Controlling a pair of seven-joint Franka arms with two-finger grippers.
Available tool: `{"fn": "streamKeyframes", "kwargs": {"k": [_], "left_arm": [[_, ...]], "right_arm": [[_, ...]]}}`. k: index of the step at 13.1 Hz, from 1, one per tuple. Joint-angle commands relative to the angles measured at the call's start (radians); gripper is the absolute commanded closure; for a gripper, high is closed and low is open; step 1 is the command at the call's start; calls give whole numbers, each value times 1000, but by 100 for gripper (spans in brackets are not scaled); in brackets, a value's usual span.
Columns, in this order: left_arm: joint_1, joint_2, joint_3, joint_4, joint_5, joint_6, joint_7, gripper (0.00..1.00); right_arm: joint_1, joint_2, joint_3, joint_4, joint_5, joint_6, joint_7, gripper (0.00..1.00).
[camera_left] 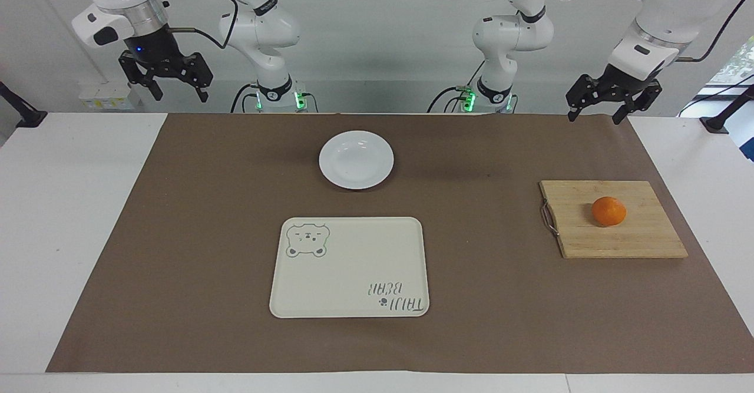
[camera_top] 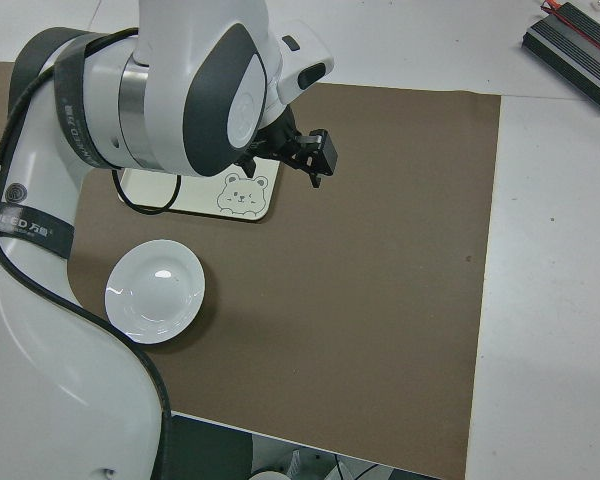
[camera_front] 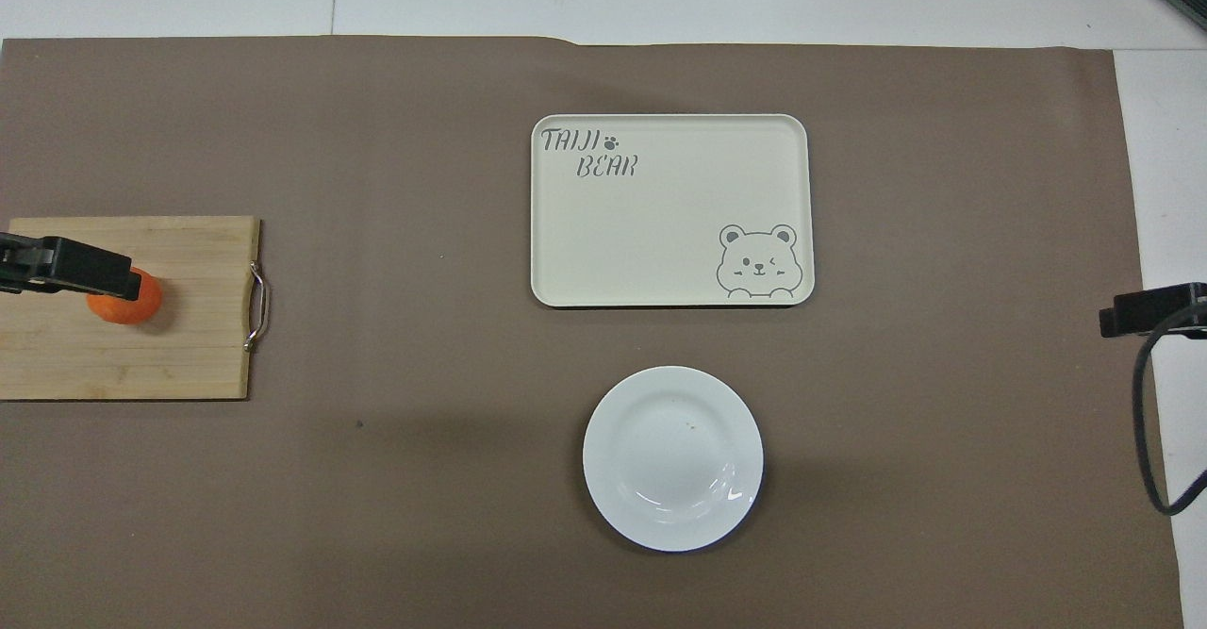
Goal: Place orange and plate with both arms
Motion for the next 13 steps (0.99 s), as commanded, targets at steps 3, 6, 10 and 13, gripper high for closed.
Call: {"fn": "streamKeyframes", "kwargs": {"k": [3, 6, 10, 13], "left_arm": [[-10, -23, 2, -22, 3, 33, -5, 0], [-8, -24, 3, -23, 3, 31, -17, 0], [2, -24, 4, -22, 4, 28, -8, 0], [2, -24, 8, -22, 3, 25, -4, 0]], "right_arm": [[-15, -2, 7, 1, 19, 4, 15, 0], [-12, -2, 9, 3, 19, 2, 12, 0], [-11, -2, 9, 1, 19, 2, 12, 0], [-11, -2, 10, 1, 19, 2, 12, 0]]}}
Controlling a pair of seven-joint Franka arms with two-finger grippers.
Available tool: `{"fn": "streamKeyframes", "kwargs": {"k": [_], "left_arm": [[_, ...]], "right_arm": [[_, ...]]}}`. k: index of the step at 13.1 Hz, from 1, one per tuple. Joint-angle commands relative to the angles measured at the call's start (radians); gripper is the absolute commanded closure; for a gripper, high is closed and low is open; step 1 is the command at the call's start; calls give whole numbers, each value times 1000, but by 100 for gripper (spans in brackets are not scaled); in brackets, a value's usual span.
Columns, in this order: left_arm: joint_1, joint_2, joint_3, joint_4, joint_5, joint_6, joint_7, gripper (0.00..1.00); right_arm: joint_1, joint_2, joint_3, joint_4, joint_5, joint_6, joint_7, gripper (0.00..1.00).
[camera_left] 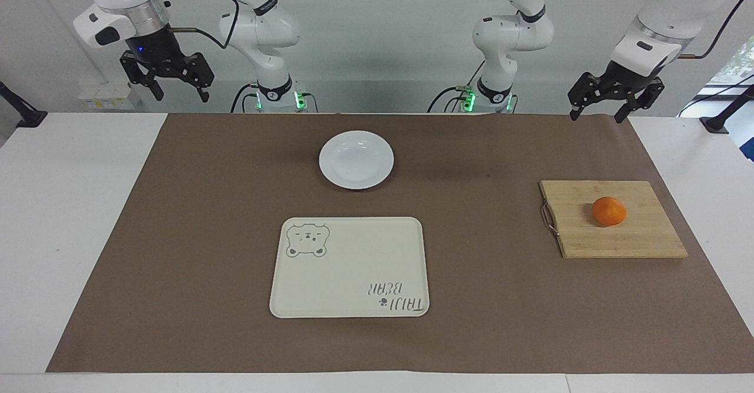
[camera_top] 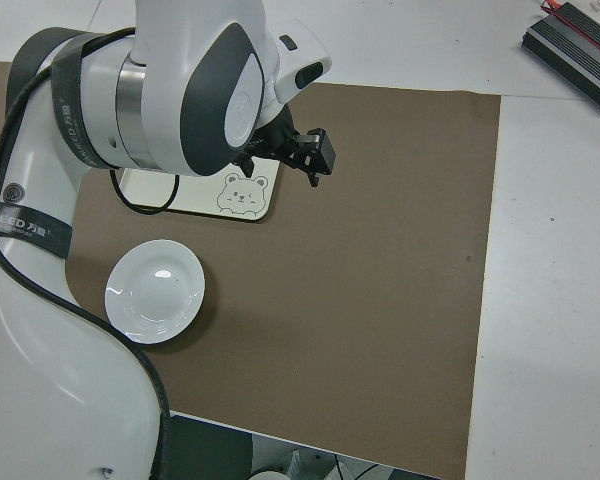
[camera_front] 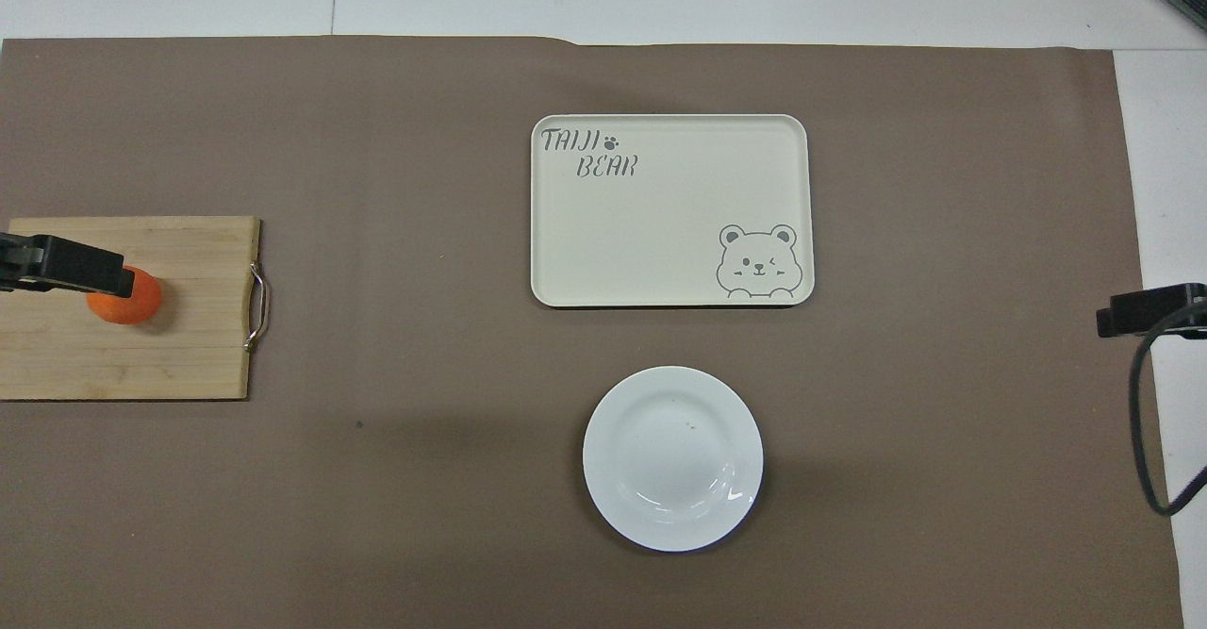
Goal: Place orange and plate with both arms
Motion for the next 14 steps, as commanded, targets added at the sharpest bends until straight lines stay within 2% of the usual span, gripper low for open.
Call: {"fn": "streamKeyframes", "kwargs": {"k": [1, 14], "left_arm": [[2, -20, 3, -21, 1, 9, 0, 0], [5, -20, 10, -19, -2, 7, 21, 0]], "right_arm": [[-11, -2, 6, 1, 19, 2, 12, 0], [-11, -2, 6, 1, 19, 2, 12, 0]]}}
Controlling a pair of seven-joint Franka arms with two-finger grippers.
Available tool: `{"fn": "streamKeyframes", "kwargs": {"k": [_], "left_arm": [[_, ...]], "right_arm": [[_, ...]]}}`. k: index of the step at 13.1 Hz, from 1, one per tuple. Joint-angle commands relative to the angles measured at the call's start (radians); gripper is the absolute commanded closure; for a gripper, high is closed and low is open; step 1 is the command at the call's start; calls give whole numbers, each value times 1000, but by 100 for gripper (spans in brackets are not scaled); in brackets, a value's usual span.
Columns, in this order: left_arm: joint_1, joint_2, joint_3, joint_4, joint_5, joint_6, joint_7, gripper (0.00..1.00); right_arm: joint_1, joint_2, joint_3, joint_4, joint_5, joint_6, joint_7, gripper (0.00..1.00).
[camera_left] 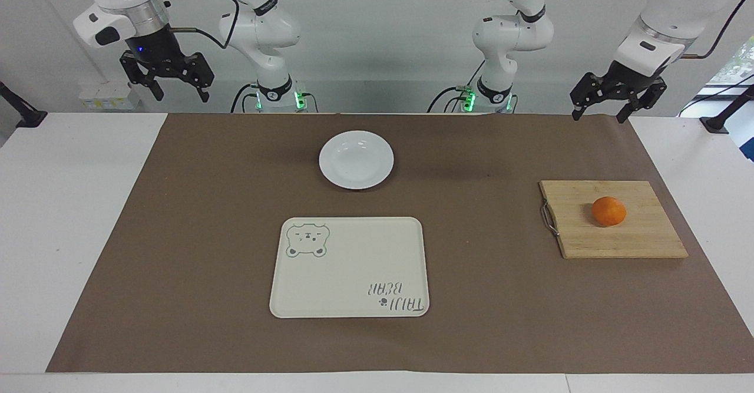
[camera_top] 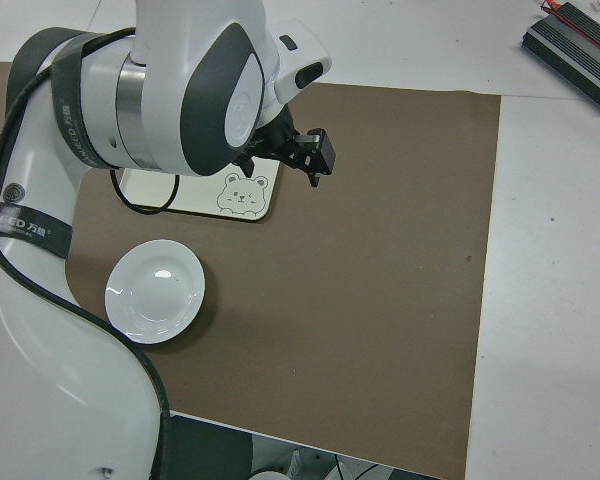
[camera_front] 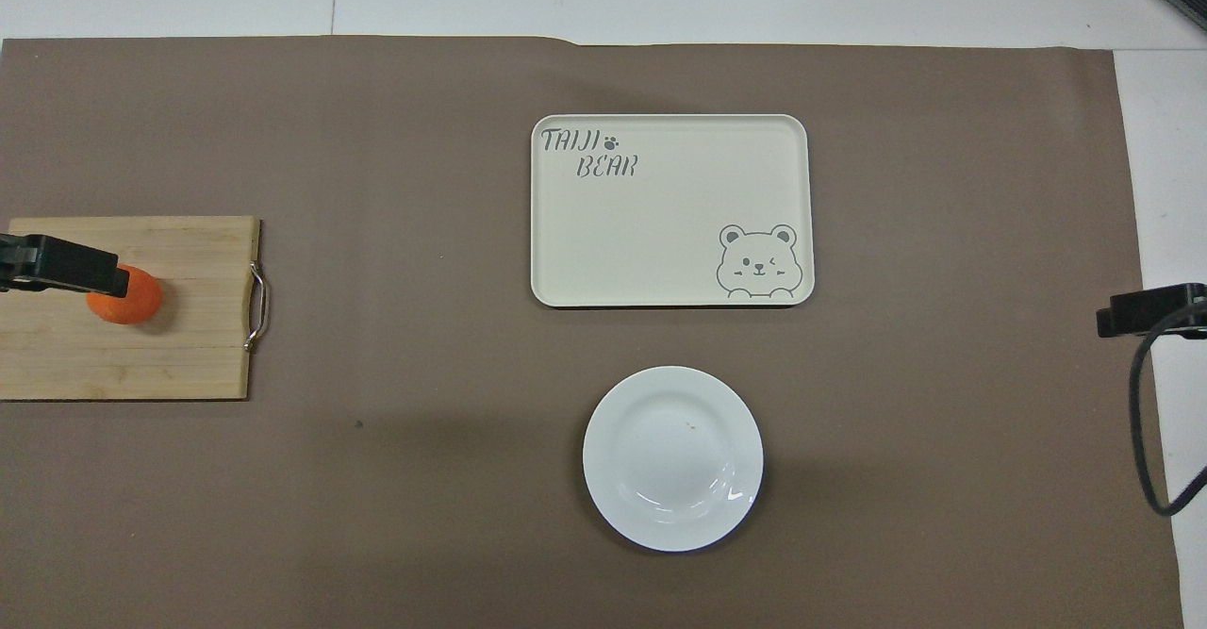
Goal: Place orange and plate with both arms
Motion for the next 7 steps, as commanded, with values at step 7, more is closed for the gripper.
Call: {"fn": "streamKeyframes", "kwargs": {"k": [7], "left_arm": [[78, 23, 6, -38, -8, 52, 108, 0]], "right_arm": [[-11, -2, 6, 1, 19, 2, 12, 0]]}}
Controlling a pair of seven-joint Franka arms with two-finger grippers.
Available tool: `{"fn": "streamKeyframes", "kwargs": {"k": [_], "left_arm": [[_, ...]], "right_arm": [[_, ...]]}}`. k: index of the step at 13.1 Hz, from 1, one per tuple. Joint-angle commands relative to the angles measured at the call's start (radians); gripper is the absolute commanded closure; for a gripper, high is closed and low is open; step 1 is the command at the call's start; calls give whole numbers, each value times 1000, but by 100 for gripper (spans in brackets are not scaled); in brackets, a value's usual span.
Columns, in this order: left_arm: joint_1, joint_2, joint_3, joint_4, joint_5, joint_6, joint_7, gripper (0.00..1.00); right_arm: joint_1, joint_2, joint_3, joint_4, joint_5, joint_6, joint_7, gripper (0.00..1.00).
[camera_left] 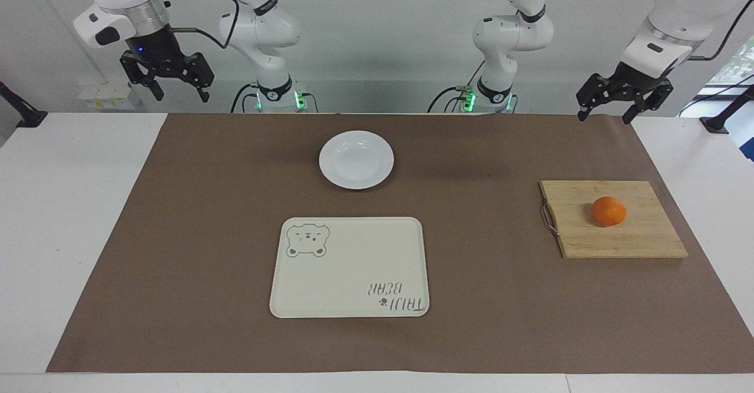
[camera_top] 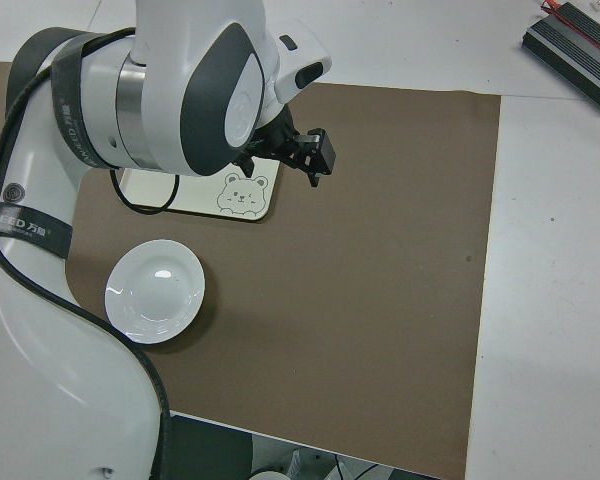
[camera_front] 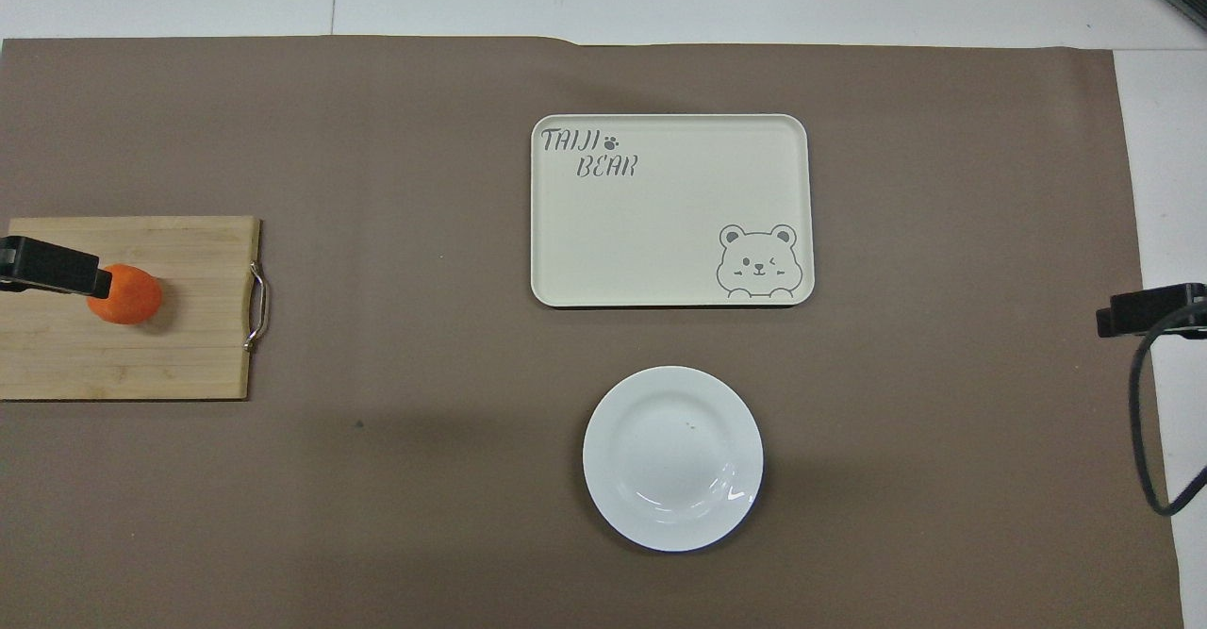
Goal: Place orange and plate with both arms
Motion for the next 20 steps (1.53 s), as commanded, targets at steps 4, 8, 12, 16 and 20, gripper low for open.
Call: {"fn": "streamKeyframes", "kwargs": {"k": [4, 8, 12, 16, 20], "left_arm": [[95, 28, -2, -163, -7, 220, 110, 0], [144, 69, -2, -272, -7, 363, 193, 0], [179, 160, -2, -320, -9, 495, 257, 0], [230, 261, -2, -389, -9, 699, 328, 0], [238, 291, -2, -418, -9, 768, 330, 0]], "right_arm": [[-11, -2, 6, 1, 19, 2, 12, 0], [-11, -2, 6, 1, 19, 2, 11, 0], [-11, -2, 6, 1, 19, 2, 12, 0], [-11, -2, 6, 1, 19, 2, 12, 0], [-11, -2, 6, 3, 19, 2, 12, 0]]}}
